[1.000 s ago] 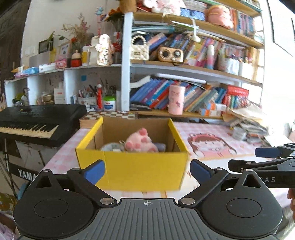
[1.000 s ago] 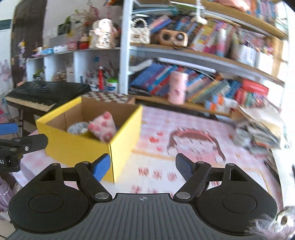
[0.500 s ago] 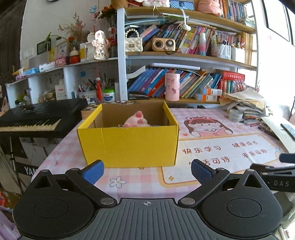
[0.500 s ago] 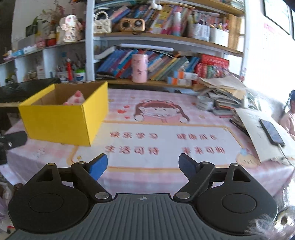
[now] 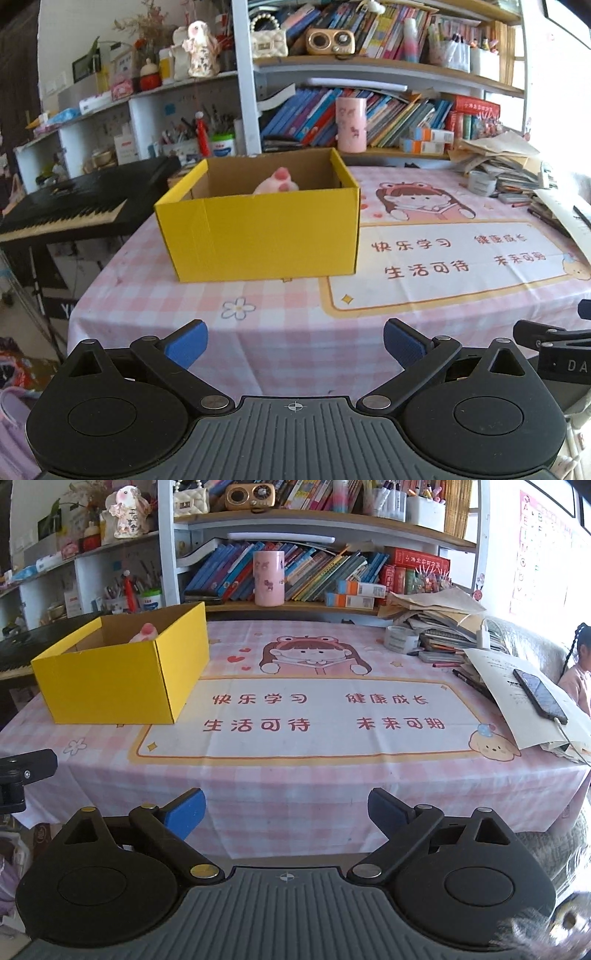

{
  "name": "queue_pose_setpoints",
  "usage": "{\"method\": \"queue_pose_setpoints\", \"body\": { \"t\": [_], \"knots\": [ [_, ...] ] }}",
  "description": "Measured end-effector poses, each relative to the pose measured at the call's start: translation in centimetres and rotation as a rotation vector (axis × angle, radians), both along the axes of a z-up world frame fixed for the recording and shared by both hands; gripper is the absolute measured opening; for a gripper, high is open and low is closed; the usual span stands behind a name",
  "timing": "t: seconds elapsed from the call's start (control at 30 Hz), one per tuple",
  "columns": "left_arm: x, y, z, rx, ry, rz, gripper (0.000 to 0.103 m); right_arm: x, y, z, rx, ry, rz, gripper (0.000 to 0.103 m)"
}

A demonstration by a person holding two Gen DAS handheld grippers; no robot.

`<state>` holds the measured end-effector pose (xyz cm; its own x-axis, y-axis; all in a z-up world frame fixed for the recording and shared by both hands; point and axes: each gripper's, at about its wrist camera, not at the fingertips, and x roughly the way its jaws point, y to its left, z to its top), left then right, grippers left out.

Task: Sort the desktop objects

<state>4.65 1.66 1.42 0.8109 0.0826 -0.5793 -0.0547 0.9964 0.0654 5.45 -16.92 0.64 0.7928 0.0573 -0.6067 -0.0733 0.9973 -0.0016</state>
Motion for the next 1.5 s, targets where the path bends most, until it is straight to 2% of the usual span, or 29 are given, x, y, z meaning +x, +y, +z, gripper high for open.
{"method": "queue_pose_setpoints", "body": {
  "t": [0.4,1.1,1.5],
  "knots": [
    [0.0,-0.3,-0.3,0.007,0.017,-0.028,0.103,0.1,0.0,-0.2,0.005,0.037,0.016,0.097],
    [0.3,-0.9,-0.3,-0.012,0.030,-0.097,0.103,-0.4,-0.5,-0.4,0.001,0.035,-0.011,0.099],
    [0.7,-0.6,-0.5,-0.004,0.039,-0.101,0.103,0.0,0.0,-0.5,0.003,0.046,-0.006,0.099]
  ]
}}
